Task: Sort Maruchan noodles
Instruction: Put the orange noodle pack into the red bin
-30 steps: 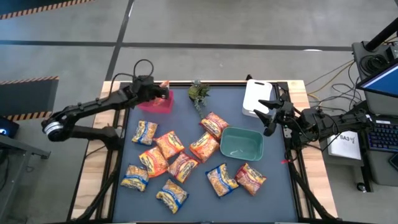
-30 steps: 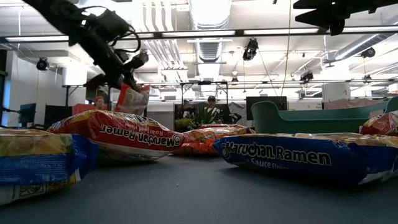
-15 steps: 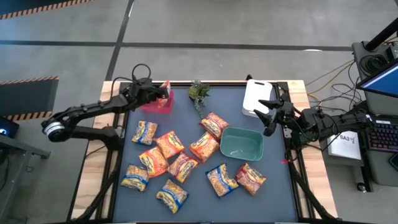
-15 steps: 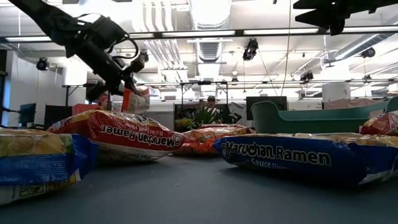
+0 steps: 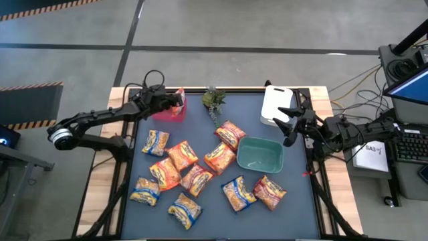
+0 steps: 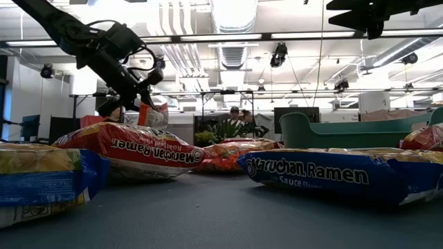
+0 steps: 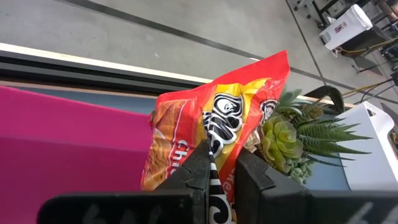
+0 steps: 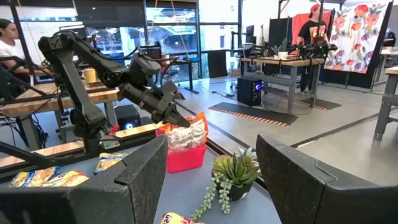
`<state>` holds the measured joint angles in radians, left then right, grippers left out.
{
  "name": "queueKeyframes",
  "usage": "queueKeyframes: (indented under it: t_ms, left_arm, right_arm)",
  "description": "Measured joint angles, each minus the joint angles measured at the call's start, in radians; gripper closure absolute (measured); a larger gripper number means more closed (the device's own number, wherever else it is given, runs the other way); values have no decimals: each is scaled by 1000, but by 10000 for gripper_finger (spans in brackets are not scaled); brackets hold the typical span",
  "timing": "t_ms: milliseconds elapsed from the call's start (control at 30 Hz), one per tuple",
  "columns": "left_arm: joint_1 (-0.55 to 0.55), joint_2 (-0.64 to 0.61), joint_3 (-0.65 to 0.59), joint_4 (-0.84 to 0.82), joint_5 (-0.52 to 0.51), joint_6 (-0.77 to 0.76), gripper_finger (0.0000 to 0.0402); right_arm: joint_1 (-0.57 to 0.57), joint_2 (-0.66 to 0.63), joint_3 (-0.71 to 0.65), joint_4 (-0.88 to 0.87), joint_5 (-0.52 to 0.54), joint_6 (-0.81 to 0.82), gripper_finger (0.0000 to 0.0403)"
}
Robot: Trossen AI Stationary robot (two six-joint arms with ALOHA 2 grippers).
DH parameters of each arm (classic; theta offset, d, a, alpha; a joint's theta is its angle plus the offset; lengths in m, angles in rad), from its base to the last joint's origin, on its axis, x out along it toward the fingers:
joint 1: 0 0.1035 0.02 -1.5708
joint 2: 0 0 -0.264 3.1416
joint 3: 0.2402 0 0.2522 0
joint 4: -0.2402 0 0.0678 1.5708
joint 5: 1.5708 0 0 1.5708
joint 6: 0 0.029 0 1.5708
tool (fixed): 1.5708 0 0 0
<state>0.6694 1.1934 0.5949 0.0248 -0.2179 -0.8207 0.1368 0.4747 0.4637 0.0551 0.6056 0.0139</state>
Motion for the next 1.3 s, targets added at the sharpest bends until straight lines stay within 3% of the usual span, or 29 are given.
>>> queueKeyframes:
  t_ms: [433,933,1100,1300]
  left_arm:
    - [-1,56,0,15,28,-37,371]
    - [-2,-37,-2,-66,110,-36,371]
    - [-2,-40,-2,-68,180,-16,371]
    - [-2,-16,-2,-80,181,7,371]
  right_arm:
    - [0,0,0,0,0,-7,170]
    - [0,0,0,0,0,-14,170]
    - [0,0,0,0,0,-14,170]
    - [0,0,0,0,0,-14,170]
